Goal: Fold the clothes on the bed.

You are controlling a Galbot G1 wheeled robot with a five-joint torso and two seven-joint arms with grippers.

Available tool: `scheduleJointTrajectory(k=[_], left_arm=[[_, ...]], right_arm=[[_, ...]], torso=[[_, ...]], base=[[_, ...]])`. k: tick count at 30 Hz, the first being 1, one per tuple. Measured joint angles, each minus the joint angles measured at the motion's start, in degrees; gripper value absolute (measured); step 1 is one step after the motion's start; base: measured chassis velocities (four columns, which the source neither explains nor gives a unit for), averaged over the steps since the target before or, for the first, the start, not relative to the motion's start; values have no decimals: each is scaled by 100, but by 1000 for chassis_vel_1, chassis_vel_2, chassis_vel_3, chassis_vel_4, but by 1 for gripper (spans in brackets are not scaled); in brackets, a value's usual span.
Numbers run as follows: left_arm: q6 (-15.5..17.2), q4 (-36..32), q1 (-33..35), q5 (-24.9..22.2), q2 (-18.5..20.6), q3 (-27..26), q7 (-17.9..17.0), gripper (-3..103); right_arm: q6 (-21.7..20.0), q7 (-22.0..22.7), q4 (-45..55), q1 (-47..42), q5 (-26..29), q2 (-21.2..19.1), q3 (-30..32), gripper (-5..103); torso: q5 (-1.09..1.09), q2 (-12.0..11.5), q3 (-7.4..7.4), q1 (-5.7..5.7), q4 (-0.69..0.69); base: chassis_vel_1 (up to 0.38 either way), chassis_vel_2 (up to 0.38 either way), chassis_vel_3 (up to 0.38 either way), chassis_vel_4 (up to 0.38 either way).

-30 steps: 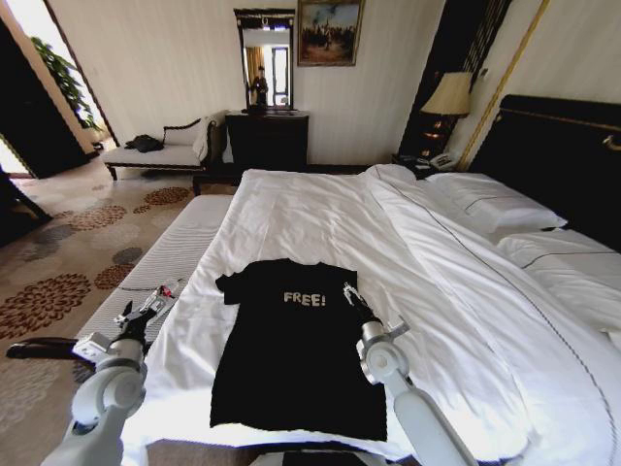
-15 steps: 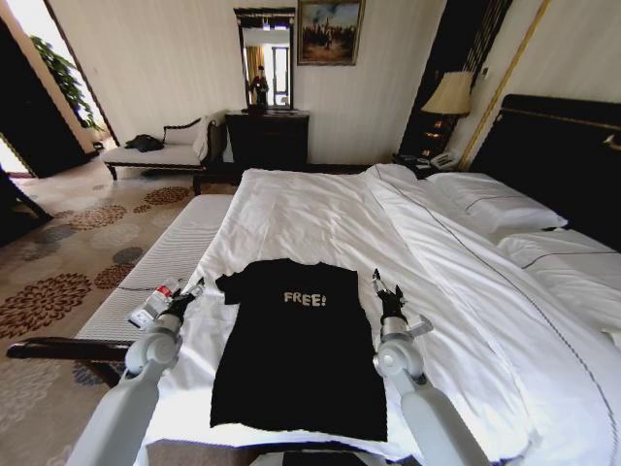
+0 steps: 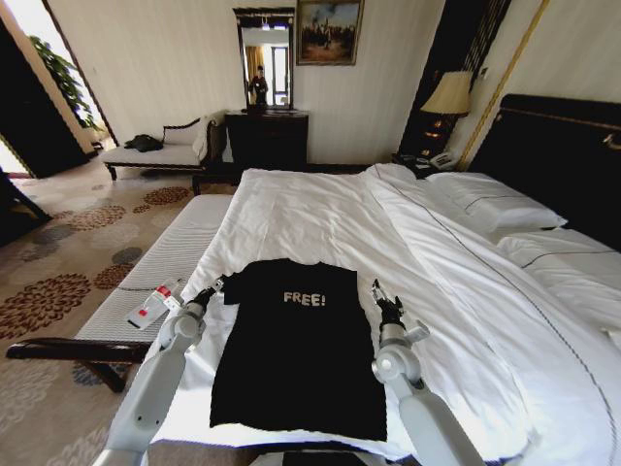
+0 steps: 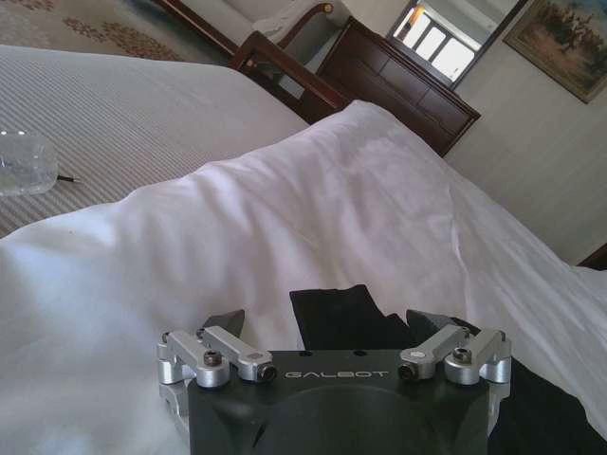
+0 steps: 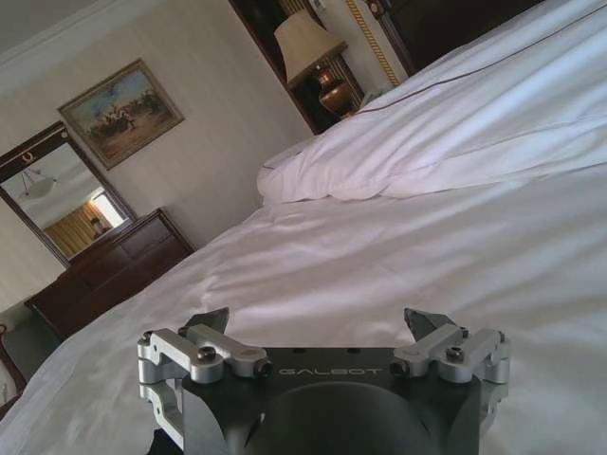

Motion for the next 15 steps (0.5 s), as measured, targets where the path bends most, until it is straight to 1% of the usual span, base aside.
scheduleJointTrajectory(k=[1, 3, 5, 9, 11, 15], left_arm=[[-7, 88, -72, 14, -22, 35, 14, 95], [-22, 218, -178, 40, -55, 97, 37, 84], [-28, 277, -223, 55, -73, 129, 47, 84], [-59, 424, -315, 138, -139, 216, 107, 62], [-64, 446, -323, 166, -150, 227, 114, 62], [-115, 509, -347, 315, -180, 235, 126, 40]], right_arm=[[-1, 2, -23, 12, 1, 4, -2, 100], [-1, 2, -55, 23, 4, 5, -3, 100], [-1, 2, -68, 28, 4, 5, -1, 100], [-1, 9, -101, 31, 12, 10, 11, 100], [-1, 12, -110, 30, 13, 10, 12, 100], [0, 26, -161, 33, 15, 5, 13, 100]], torso=[[0, 0, 0, 0, 0], [0, 0, 0, 0, 0], [0, 0, 0, 0, 0], [0, 0, 0, 0, 0], [0, 0, 0, 0, 0], [-1, 0, 0, 0, 0]], base=[[0, 0, 0, 0], [0, 0, 0, 0], [0, 0, 0, 0], [0, 0, 0, 0], [0, 0, 0, 0], [0, 0, 0, 0]])
